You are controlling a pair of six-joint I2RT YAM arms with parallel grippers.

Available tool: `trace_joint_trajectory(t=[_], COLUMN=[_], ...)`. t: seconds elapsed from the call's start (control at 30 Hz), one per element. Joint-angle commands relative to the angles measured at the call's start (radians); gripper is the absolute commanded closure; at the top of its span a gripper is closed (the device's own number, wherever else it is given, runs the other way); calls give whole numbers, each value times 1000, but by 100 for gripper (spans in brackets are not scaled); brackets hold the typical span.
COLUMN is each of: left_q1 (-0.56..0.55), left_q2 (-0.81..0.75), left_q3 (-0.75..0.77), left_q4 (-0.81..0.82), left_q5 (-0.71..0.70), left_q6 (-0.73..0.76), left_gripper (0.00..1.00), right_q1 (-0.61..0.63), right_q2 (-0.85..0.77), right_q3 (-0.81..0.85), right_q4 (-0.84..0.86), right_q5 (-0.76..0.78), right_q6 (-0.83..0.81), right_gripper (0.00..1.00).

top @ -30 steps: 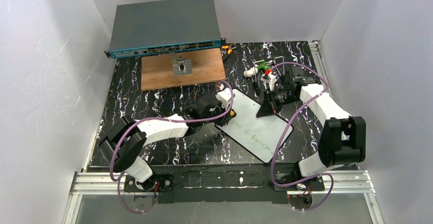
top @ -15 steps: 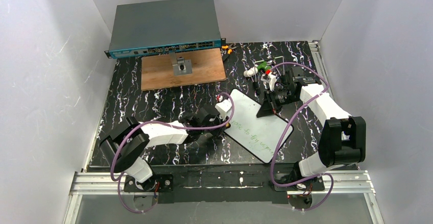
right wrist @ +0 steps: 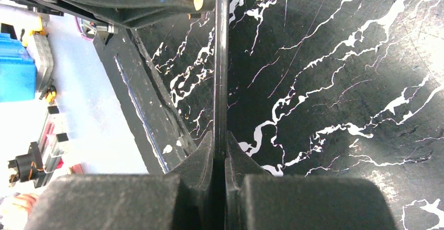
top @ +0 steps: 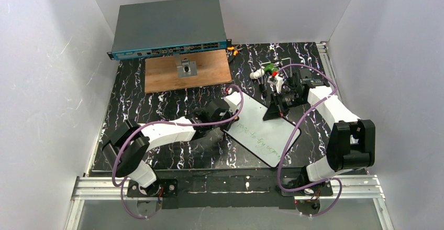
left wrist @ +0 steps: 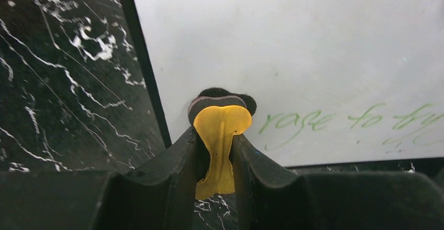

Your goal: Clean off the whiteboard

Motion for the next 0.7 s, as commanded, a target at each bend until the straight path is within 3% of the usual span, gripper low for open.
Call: trace_joint_trajectory(t=[0.0, 0.3, 0.67], left_q1=[2, 0, -66], left_q2=[6, 37, 53], left_q3=[80, -22, -125], left_q4=[-44, 23, 41], left_q5=[-63, 5, -54], left_q6=[22, 15, 6], left_gripper=[100, 100, 100], right_q1=[9, 9, 9], right_q2=[-4, -5, -2], right_q3=[42, 42, 41], right_q4=[-1, -3, -2], right_q5=[-83, -83, -81], right_q6=[-43, -47, -45], right_gripper=[99, 99, 99])
